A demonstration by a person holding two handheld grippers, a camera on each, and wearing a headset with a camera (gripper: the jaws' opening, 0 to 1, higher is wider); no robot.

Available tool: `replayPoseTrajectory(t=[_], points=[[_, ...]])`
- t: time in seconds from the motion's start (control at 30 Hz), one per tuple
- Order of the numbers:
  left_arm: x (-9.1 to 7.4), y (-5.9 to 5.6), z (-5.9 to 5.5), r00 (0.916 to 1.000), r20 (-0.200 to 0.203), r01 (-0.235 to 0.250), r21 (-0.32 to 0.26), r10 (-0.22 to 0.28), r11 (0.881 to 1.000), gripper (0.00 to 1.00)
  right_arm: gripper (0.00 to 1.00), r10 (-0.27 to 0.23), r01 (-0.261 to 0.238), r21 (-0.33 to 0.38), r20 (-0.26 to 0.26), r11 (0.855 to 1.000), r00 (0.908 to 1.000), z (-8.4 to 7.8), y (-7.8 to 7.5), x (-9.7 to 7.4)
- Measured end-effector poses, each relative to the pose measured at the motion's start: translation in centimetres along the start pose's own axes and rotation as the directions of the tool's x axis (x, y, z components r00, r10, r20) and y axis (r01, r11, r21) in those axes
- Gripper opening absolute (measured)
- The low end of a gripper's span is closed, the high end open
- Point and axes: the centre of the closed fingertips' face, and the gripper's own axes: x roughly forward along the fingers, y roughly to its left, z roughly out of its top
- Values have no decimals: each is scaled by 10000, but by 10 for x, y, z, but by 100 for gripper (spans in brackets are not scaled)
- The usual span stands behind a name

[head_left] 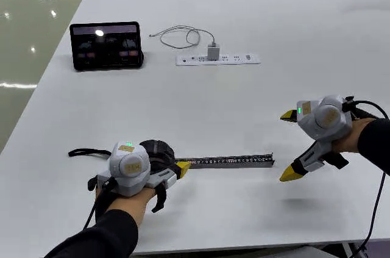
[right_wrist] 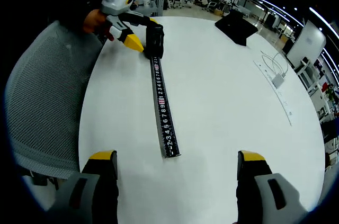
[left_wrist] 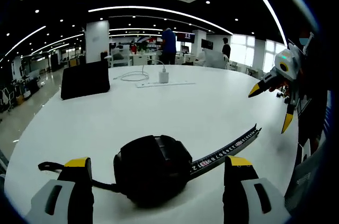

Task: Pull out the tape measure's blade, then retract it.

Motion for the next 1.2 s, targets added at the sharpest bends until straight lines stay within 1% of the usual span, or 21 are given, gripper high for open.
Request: replayPoseTrajectory(t=[0.03,0.13,0.17,0.23,0.27,0.3,0.33,0.47,0.53,0.6,0.73,0.83,0.93,1.0,1.1,1.17,1.2], points=[[0,1,1,9999,101,-44,63,44,10000,100,86,48,-48,-54,-47,10000,10000,0,0,2],[-1,4,4,9997,189,-126,-218,130,9997,100,82,255,-259,-232,-194,9994,9995,-3,-1,11],[-1,4,4,9996,231,-145,-218,150,9997,100,81,385,-396,-377,-284,9985,9989,-4,1,14],[0,5,3,9997,172,-197,-192,200,9996,100,75,565,-590,-679,-379,9959,9977,-4,4,18],[0,5,3,9996,185,-192,-204,196,9996,100,71,672,-711,-752,-533,9946,9963,-6,4,20],[1,6,3,9997,175,-186,-222,190,9996,100,64,700,-745,-760,-597,9943,9958,-7,5,21],[1,5,2,9998,127,-176,-227,179,9996,100,61,801,-850,-769,-651,9934,9947,-8,6,23],[2,4,1,9999,71,-92,-268,94,9996,100,53,1018,-1080,-667,-903,9919,9907,-16,5,31],[2,3,0,10000,31,-81,-265,82,9996,100,45,1165,-1243,-713,-1046,9897,9877,-20,7,32],[2,4,-1,10000,41,-75,-324,77,9994,100,38,1203,-1292,-742,-1133,9888,9862,-22,7,33],[3,5,-2,10000,16,-76,-397,77,9992,100,32,1400,-1490,-705,-1187,9863,9830,-20,10,34],[3,4,-2,10000,-1,-65,-424,65,9991,100,27,1421,-1531,-866,-1215,9844,9824,-20,11,35],[3,4,-3,10000,-10,-56,-381,55,9993,100,24,1627,-1740,-767,-1348,9818,9774,-24,13,37],[2,3,-3,10000,-6,-67,-335,67,9994,100,20,1642,-1764,-811,-1377,9810,9768,-26,11,39],[2,4,-3,10000,-20,-66,-296,65,9995,100,17,1715,-1844,-829,-1426,9793,9748,-25,12,40],[2,4,-4,10000,-28,-64,-338,63,9994,100,16,1690,-1827,-876,-1442,9793,9750,-26,11,41],[3,4,-4,10000,-31,-64,-367,63,9993,100,14,1673,-1807,-851,-1445,9798,9753,-27,11,41]])
